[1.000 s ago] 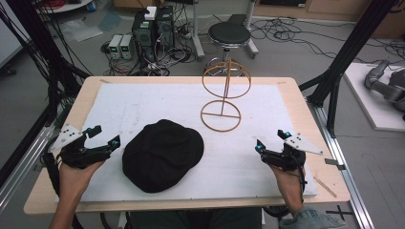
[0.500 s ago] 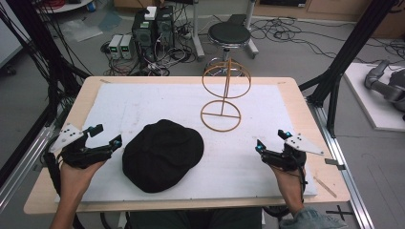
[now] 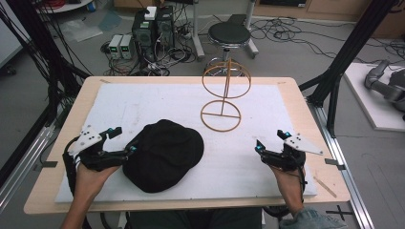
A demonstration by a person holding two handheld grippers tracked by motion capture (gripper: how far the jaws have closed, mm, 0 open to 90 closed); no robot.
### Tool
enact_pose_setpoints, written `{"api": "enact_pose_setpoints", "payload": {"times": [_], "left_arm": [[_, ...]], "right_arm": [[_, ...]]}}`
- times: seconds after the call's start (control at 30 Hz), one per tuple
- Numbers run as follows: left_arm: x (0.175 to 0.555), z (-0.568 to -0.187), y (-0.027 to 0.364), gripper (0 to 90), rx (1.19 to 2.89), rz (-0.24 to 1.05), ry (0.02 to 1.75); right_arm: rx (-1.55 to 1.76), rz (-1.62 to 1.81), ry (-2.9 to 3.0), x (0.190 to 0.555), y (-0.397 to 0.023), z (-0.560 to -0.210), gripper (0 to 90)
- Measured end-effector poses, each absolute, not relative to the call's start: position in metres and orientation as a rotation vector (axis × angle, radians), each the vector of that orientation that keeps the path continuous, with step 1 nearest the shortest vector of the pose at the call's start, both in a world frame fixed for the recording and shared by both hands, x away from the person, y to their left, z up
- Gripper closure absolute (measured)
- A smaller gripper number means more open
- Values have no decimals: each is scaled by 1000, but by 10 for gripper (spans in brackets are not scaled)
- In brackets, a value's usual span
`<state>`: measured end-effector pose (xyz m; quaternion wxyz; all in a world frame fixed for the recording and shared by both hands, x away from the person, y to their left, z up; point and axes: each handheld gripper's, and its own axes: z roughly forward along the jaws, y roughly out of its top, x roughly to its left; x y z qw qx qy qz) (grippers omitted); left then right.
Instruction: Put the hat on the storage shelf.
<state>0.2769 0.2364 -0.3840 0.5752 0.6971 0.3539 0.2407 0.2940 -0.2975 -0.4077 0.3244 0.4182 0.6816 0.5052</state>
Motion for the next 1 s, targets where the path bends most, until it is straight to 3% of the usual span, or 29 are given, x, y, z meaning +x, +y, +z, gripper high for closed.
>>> {"api": "enact_pose_setpoints", "payload": {"times": [0.77,0.9,1.0], "left_arm": [[284,-408,200,183,1739,504,750],[284,-409,201,245,1740,486,748],[283,-409,201,357,1749,484,721]], "right_arm": [[1089,1328,1794,294,-297,-407,119],[1085,1330,1792,293,-297,-407,119],[1083,1333,1795,293,-297,-407,120]]}}
